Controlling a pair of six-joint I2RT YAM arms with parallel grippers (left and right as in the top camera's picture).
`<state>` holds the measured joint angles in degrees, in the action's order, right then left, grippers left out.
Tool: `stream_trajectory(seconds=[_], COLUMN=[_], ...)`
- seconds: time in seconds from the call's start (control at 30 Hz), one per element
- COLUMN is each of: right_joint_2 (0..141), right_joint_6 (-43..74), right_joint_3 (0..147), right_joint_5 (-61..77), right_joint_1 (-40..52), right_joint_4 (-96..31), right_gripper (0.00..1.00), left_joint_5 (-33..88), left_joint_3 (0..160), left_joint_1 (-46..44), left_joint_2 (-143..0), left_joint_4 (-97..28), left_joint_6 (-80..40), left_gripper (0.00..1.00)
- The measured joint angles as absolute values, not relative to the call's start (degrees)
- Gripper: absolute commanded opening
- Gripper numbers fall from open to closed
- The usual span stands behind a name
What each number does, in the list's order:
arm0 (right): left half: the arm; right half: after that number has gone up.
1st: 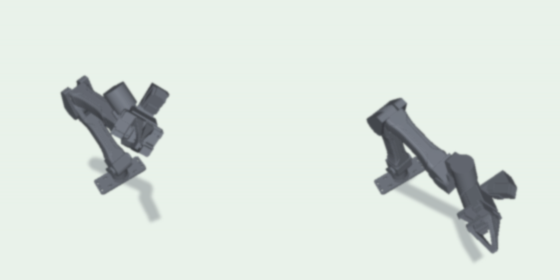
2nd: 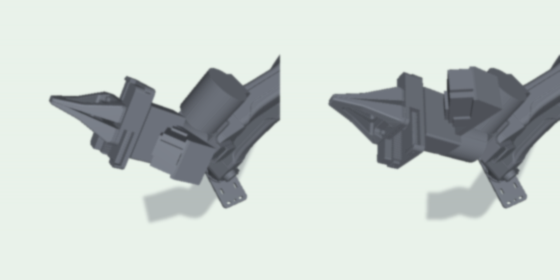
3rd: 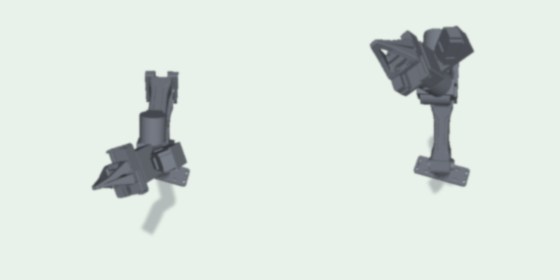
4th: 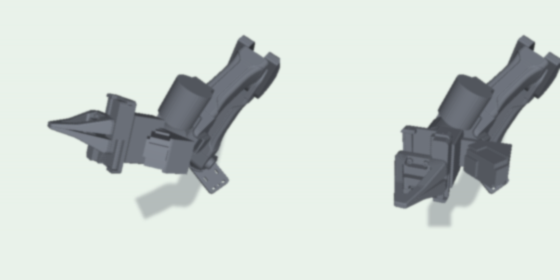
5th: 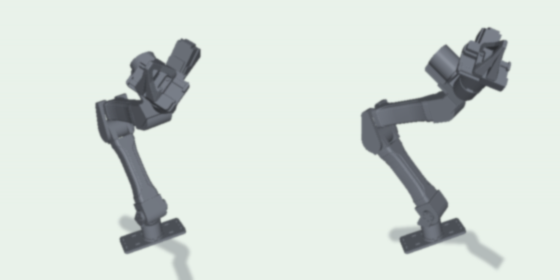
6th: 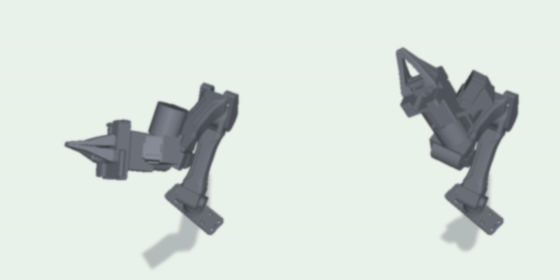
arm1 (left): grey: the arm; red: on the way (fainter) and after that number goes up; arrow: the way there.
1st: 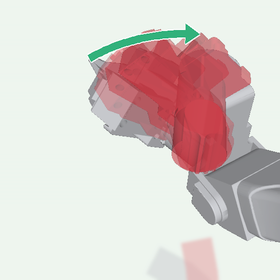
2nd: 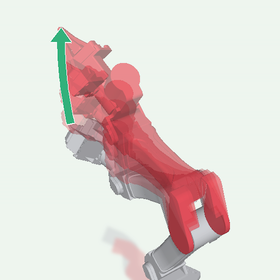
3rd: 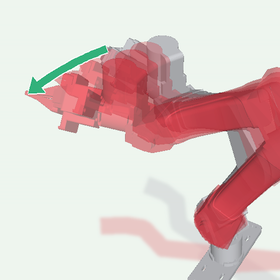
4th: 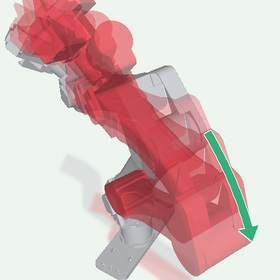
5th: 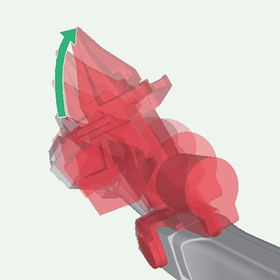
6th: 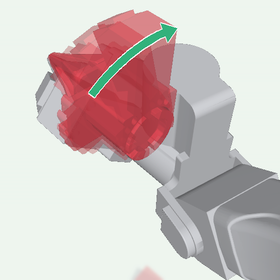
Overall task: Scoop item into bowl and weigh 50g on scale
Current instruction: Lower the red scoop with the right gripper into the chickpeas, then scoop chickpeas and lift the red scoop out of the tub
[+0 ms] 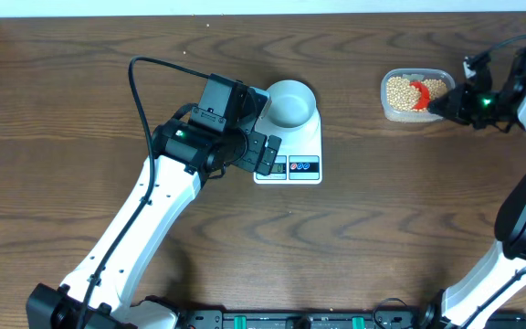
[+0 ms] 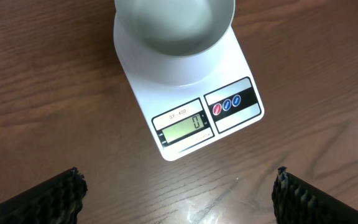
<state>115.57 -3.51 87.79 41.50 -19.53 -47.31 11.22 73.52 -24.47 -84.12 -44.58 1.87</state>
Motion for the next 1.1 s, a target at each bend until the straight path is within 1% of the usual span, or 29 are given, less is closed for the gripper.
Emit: stream_trajectory(seconds=[0.2,0.83,1.1], right_joint_2=[118.5,120.9,121.8], right_joint_6=[-2.8,-0.2,-0.3], right_joint_3=[87.8,87.8,87.7], right_joint_5=[46.2,53.7,55.5], right_joint_1=[-21.0,-21.1,-23.6], right_joint_4=[-46.9,-45.0,-45.0], right_gripper=[0.01,0.01,0.01], left_joint_5=[11.2,11.2,11.2], left_joint_3=[73.5,73.5,73.5], left_joint_1=[-24.4,-24.5,-24.4], left_joint_2=[-84.1,-84.1,-84.1], left_joint_4=[-44.6,-44.6,-44.6], left_joint_6=[1.9,1.9,1.7], left_gripper=[0.98,0.98,0.98])
